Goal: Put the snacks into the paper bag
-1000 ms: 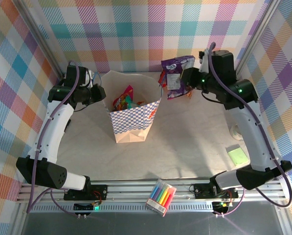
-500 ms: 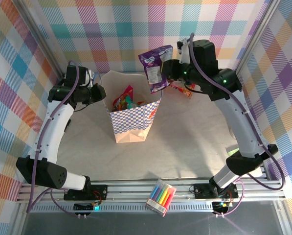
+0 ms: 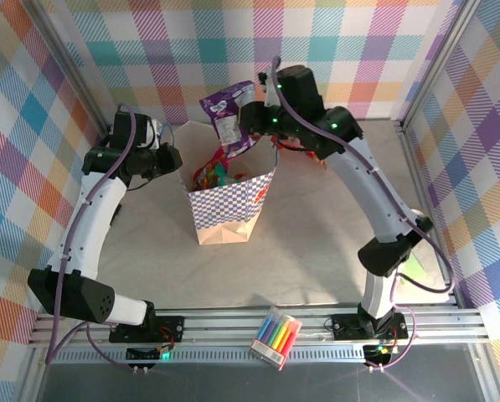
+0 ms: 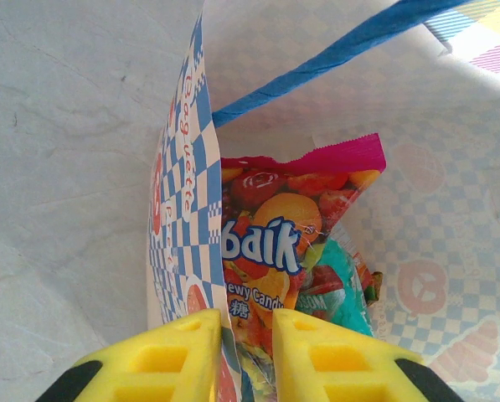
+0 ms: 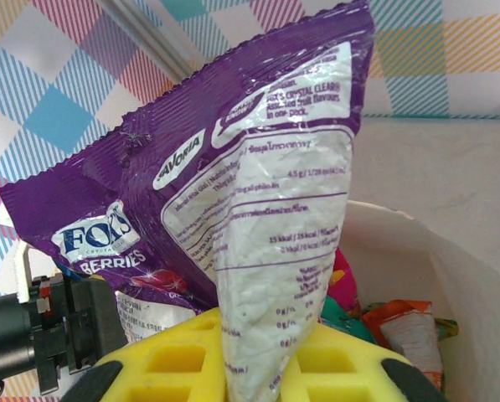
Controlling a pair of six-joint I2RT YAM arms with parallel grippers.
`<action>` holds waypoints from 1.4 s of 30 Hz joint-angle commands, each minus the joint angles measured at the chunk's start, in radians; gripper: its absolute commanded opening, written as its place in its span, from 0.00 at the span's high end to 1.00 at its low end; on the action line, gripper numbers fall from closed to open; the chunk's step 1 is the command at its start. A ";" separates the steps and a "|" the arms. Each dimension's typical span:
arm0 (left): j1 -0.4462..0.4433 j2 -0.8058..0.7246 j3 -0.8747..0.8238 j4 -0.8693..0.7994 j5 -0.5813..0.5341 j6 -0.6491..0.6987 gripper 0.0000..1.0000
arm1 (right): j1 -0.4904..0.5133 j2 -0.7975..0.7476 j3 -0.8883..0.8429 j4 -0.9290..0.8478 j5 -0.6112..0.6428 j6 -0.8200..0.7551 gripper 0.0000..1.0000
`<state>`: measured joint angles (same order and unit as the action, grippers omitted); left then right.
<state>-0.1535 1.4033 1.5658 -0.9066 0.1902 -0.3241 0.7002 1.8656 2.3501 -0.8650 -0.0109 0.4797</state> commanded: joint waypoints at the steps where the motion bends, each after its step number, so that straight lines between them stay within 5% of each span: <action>1: 0.008 -0.017 -0.004 0.008 0.009 0.007 0.76 | 0.017 0.033 0.068 0.001 -0.005 0.012 0.84; 38: 0.007 0.007 -0.001 0.018 0.009 0.008 0.76 | 0.107 0.227 0.051 -0.078 0.027 0.263 0.84; 42: 0.008 0.007 0.003 0.014 0.005 0.010 0.76 | 0.108 0.228 0.051 -0.099 0.040 0.287 0.77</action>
<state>-0.1535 1.4033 1.5658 -0.9066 0.1898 -0.3210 0.8009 2.0979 2.3844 -0.9600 0.0139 0.7300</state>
